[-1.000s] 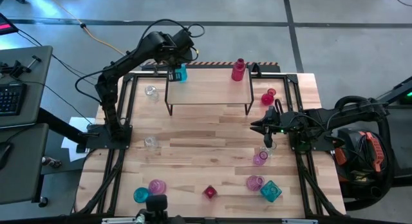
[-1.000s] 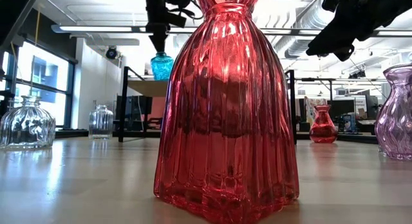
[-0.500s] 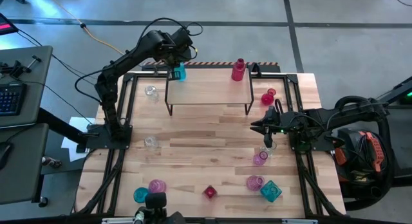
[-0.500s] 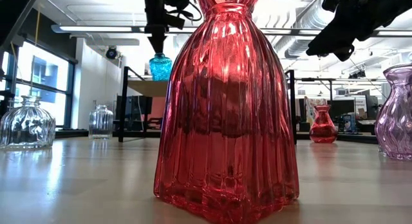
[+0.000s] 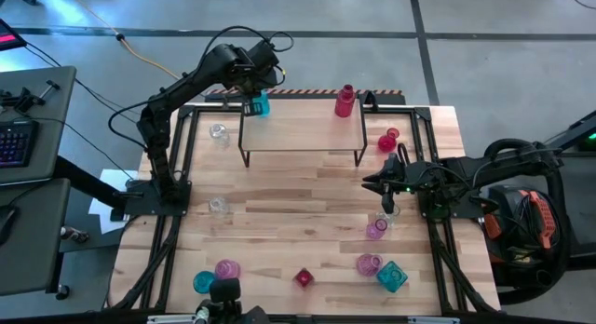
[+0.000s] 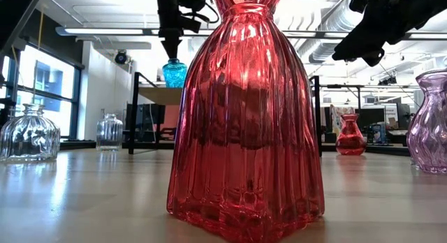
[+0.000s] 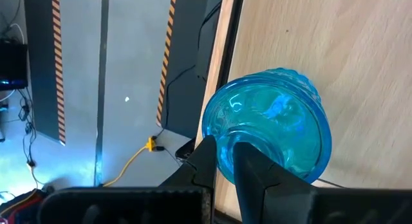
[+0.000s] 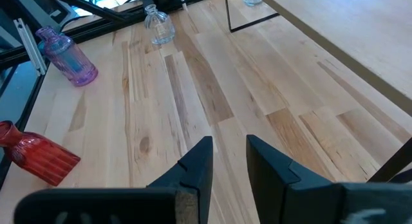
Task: Sort vases onto shelf
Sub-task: Put the top left blue vase on the shelf
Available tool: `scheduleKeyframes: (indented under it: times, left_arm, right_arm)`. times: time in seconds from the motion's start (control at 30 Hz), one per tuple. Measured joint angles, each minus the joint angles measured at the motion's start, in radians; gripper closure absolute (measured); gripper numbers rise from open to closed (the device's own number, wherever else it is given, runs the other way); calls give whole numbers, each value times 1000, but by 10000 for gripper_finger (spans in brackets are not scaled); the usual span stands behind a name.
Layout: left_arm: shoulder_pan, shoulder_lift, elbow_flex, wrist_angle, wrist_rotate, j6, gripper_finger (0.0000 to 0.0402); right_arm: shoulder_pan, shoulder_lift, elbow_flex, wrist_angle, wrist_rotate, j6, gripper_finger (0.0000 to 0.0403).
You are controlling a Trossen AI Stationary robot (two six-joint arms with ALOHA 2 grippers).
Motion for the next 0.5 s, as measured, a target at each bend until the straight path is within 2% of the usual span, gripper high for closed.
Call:
scheduleKeyframes:
  times: [0.5]
  left_arm:
    - [0,0,0,0,-10,-8,382]
  right_arm:
    - [0,0,0,0,0,0,329]
